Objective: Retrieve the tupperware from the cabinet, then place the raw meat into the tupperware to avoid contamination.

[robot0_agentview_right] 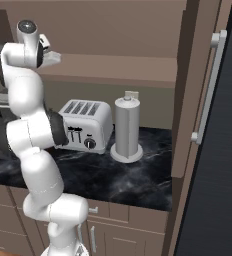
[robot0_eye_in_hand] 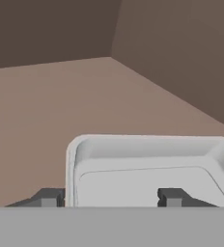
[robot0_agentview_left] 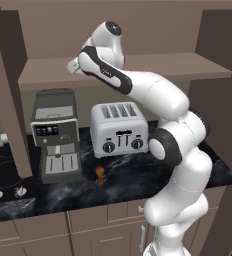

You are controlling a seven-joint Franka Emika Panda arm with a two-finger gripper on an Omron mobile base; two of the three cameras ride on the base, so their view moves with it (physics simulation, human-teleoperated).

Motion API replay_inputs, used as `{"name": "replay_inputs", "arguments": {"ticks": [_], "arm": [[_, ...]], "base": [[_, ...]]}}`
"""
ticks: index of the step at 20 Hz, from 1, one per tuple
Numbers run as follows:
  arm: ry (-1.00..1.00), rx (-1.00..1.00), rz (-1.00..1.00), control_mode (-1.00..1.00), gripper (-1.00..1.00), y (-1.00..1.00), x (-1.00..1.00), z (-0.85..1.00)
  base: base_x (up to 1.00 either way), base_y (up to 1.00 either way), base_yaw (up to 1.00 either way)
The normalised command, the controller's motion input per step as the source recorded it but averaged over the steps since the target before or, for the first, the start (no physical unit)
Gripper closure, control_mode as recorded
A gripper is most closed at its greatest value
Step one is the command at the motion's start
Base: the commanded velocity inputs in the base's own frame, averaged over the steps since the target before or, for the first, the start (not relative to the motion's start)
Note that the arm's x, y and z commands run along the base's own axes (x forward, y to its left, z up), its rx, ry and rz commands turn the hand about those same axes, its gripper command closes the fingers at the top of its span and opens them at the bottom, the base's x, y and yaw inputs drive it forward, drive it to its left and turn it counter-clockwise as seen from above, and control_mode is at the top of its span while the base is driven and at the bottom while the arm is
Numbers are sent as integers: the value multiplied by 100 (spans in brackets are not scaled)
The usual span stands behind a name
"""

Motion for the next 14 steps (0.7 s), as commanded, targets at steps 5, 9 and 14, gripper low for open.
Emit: {"name": "replay_inputs", "arguments": {"ticks": [5, 9, 14], "arm": [[6, 0, -2, -100, 100, 3, 5, -13], [7, 0, -2, -100, 100, 0, 0, -12], [4, 0, -1, -100, 100, 0, -2, -5]], "base": [[0, 0, 0], [0, 0, 0], [0, 0, 0]]}}
